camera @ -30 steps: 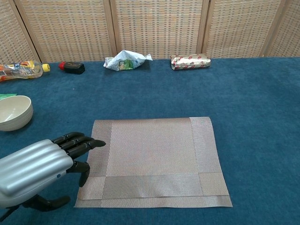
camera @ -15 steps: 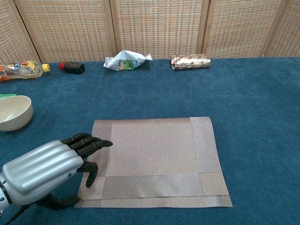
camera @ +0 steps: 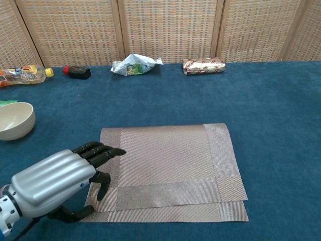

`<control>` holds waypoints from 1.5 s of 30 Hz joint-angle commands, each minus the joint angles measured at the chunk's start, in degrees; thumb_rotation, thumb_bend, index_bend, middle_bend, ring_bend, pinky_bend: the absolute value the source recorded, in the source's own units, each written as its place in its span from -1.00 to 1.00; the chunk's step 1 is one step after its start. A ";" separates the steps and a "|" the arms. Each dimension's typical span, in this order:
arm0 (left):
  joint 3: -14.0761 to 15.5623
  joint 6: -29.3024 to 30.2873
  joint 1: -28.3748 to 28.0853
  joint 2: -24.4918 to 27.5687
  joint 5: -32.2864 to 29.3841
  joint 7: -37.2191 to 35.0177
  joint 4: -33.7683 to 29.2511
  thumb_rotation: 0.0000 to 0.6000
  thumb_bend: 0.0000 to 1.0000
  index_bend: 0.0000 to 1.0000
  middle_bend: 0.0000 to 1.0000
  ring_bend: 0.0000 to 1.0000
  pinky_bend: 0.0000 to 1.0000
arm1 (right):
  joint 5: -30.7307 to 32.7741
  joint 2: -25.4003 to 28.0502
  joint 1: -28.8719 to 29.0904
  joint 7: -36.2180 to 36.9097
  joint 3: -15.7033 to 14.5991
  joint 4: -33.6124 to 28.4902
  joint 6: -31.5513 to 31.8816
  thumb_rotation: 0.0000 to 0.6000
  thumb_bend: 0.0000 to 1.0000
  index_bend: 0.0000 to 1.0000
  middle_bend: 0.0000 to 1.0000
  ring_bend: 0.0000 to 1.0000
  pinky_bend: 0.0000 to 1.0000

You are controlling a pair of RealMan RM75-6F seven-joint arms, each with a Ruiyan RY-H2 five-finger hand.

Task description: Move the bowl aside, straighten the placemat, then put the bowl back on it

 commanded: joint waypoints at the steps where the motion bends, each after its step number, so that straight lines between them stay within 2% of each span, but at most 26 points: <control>1: 0.01 -0.22 -0.01 -0.33 -0.31 0.08 0.29 1.00 -0.28 0.06 -1.00 -1.00 -1.00 | 0.01 0.02 -0.02 0.05 0.02 -0.02 0.06 1.00 -0.86 -0.94 -1.00 -1.00 -1.00; 4: 0.00 -0.38 -0.07 -0.55 -0.49 0.36 0.61 1.00 -0.25 0.07 -1.00 -1.00 -1.00 | 0.07 0.07 -0.04 0.20 0.08 0.00 0.13 1.00 -0.86 -0.94 -1.00 -1.00 -1.00; 10: -0.11 -0.51 -0.15 -0.70 -1.04 0.39 0.84 1.00 -0.05 0.12 -1.00 -1.00 -1.00 | -0.07 0.13 -0.03 0.34 0.04 0.02 0.16 1.00 -0.86 -0.94 -1.00 -1.00 -1.00; 17: -0.16 -0.06 -0.25 -0.18 -1.08 -0.13 0.22 1.00 0.04 0.16 -1.00 -1.00 -1.00 | -0.04 0.13 -0.09 0.41 0.07 0.04 0.29 1.00 -0.86 -0.94 -1.00 -1.00 -1.00; 24: -1.27 1.95 -0.68 2.28 -0.24 -0.66 -3.43 1.00 0.04 0.17 -1.00 -1.00 -1.00 | -0.12 0.16 -0.15 0.48 0.08 0.03 0.48 1.00 -0.86 -0.94 -1.00 -1.00 -1.00; 27: -2.79 3.20 -1.24 4.47 0.13 -0.54 -7.32 1.00 0.04 0.17 -1.00 -1.00 -1.00 | -0.20 0.22 -0.20 0.46 0.09 0.01 0.64 1.00 -0.86 -0.94 -1.00 -1.00 -1.00; 30: -5.18 3.57 -2.29 7.24 -0.31 0.55 -11.56 1.00 0.04 0.17 -1.00 -1.00 -1.00 | 0.03 0.29 -0.21 0.57 0.21 0.07 0.61 1.00 -0.86 -0.94 -1.00 -1.00 -1.00; 34: -10.05 2.16 -4.53 10.92 -3.33 2.14 -15.66 1.00 0.04 0.19 -1.00 -1.00 -1.00 | 1.02 0.44 -0.11 1.10 0.61 0.34 0.17 1.00 -0.86 -0.94 -1.00 -1.00 -1.00; 36: -13.50 1.09 -6.04 12.50 -6.01 2.54 -16.60 1.00 0.04 0.20 -1.00 -1.00 -1.00 | 1.68 0.54 -0.05 1.54 0.91 0.55 -0.08 1.00 -0.86 -0.94 -1.00 -1.00 -1.00; 40: -18.72 -1.45 -8.88 14.21 -11.36 2.80 -16.22 1.00 0.04 0.22 -1.00 -1.00 -1.00 | 3.06 0.66 0.08 2.24 1.54 1.01 -0.63 1.00 -0.86 -0.94 -1.00 -1.00 -1.00; 43: -23.57 -4.40 -12.25 14.46 -16.86 3.50 -12.92 1.00 0.04 0.22 -1.00 -1.00 -1.00 | 4.19 0.56 0.28 2.04 2.03 1.42 -1.29 1.00 -0.86 -0.94 -1.00 -1.00 -1.00; 45: -25.64 -6.21 -14.33 14.19 -19.88 4.22 -10.61 1.00 0.04 0.22 -1.00 -1.00 -1.00 | 4.61 0.44 0.37 1.75 2.18 1.54 -1.62 1.00 -0.86 -0.94 -1.00 -1.00 -1.00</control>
